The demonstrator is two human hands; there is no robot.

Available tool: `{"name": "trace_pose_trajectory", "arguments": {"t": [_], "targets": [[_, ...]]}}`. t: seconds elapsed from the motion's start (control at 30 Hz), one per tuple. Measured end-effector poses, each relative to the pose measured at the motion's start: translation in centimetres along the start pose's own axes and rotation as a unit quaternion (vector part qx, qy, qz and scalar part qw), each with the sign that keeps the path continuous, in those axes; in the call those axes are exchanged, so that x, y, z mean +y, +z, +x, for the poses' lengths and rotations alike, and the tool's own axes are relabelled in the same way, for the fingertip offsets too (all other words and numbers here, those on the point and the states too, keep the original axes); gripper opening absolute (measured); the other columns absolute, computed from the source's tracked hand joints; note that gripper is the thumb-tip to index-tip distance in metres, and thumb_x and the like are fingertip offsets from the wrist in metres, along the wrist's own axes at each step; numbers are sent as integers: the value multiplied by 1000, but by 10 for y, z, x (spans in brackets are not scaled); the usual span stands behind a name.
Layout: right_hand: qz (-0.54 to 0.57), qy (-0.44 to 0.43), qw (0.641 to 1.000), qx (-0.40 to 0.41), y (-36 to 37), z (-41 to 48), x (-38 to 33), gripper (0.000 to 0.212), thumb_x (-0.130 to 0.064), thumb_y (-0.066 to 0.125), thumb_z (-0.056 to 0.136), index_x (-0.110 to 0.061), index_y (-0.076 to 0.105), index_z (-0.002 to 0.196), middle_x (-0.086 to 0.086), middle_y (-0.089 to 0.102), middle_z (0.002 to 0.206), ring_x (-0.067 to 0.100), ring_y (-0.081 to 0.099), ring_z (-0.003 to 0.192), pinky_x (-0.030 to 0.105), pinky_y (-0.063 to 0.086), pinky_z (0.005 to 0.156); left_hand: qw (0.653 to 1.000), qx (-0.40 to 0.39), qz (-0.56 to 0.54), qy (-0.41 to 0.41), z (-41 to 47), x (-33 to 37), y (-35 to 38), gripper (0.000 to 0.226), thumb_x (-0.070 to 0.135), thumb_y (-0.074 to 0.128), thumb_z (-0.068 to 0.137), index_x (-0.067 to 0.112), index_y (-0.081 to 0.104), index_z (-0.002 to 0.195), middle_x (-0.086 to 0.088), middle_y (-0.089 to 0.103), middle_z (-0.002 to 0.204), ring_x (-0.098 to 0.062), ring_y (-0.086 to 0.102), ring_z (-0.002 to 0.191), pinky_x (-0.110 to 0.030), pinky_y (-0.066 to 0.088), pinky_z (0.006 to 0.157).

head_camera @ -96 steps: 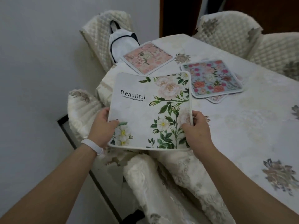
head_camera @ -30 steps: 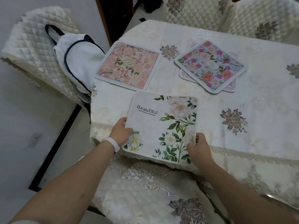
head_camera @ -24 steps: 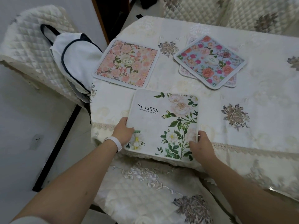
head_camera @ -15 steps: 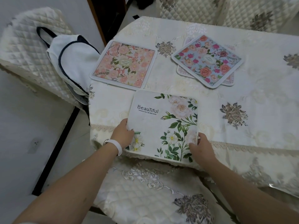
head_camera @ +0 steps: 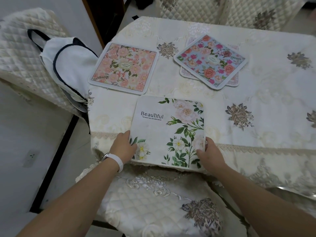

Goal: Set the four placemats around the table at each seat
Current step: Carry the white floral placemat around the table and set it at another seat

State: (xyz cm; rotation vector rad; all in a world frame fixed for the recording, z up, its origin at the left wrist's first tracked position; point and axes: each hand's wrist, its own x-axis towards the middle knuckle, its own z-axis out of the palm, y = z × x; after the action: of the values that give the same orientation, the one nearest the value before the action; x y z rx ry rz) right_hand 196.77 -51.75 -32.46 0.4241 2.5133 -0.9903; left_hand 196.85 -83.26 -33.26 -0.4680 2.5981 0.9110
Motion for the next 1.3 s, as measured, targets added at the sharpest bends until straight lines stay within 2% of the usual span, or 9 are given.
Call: {"name": "trace_pose_trajectory", "arguments": {"t": [0.17, 0.23, 0.33, 0.4, 0.47, 0.57, 0.67, 0.83, 1.3], "targets": [[15, 8, 1000, 1, 0, 1, 4, 43, -14, 59, 87, -15, 47, 128, 0, 58, 104, 23, 58, 90, 32, 45, 74, 999, 9, 34, 8, -3, 0, 4, 23, 23, 62, 80, 16, 51, 99, -6, 48, 96, -28, 51, 89, -39, 48, 76], [-3, -7, 1000, 19, 2, -1, 7, 50, -16, 61, 82, -14, 46, 130, 5, 55, 109, 27, 57, 99, 34, 46, 77, 998, 15, 68, 11, -4, -1, 2, 40, 30, 63, 79, 16, 49, 114, -8, 49, 108, -31, 50, 100, -42, 49, 80], [-151, -56, 986, 35, 2, -7, 14, 80, -33, 68, 81, -13, 29, 147, 14, 40, 137, 30, 42, 125, 42, 41, 97, 986, -23, 155, 55, -10, -3, -3, 83, 45, 67, 77, 20, 28, 145, -8, 38, 141, -30, 37, 127, -43, 43, 96], [-229, -85, 970, 6, -1, -11, 19, 94, -52, 68, 78, -21, 19, 153, 12, 24, 155, 29, 26, 141, 45, 31, 112, 964, -48, 247, 88, -15, -6, -4, 99, 58, 66, 73, 24, 15, 150, -6, 24, 154, -28, 25, 138, -44, 34, 105], [-276, -101, 955, -33, 0, -14, 25, 101, -63, 65, 76, -24, 13, 154, 10, 13, 161, 27, 13, 148, 44, 20, 119, 946, -49, 307, 95, -19, -11, -4, 106, 68, 63, 69, 28, 9, 151, -3, 17, 158, -27, 19, 142, -47, 30, 107], [-310, -115, 942, -57, 2, -17, 30, 107, -70, 62, 74, -26, 8, 155, 11, 4, 163, 28, 4, 150, 45, 12, 121, 937, -59, 331, 96, -21, -14, -1, 109, 73, 61, 66, 31, 7, 150, 0, 12, 159, -25, 17, 143, -47, 28, 108], [-318, -116, 938, -68, 2, -18, 30, 107, -67, 64, 74, -28, 5, 154, 11, 0, 163, 29, 1, 150, 46, 9, 121, 934, -57, 337, 103, -19, -13, 0, 108, 73, 60, 68, 31, 6, 151, 1, 12, 160, -25, 19, 141, -46, 28, 108], [-324, -123, 936, -70, -1, -16, 32, 108, -65, 65, 73, -29, 4, 154, 11, 1, 163, 29, 2, 149, 45, 11, 121, 926, -43, 358, 109, -21, -14, 4, 105, 74, 57, 69, 31, 7, 151, 0, 12, 160, -24, 19, 141, -43, 27, 108], [-343, -125, 927, -87, -4, -18, 29, 103, -61, 62, 77, -27, 3, 154, 13, 0, 162, 31, 2, 149, 47, 13, 120, 932, -57, 340, 112, -20, -13, 6, 102, 68, 57, 73, 30, 5, 152, -1, 5, 161, -23, 12, 145, -43, 25, 112]]}}
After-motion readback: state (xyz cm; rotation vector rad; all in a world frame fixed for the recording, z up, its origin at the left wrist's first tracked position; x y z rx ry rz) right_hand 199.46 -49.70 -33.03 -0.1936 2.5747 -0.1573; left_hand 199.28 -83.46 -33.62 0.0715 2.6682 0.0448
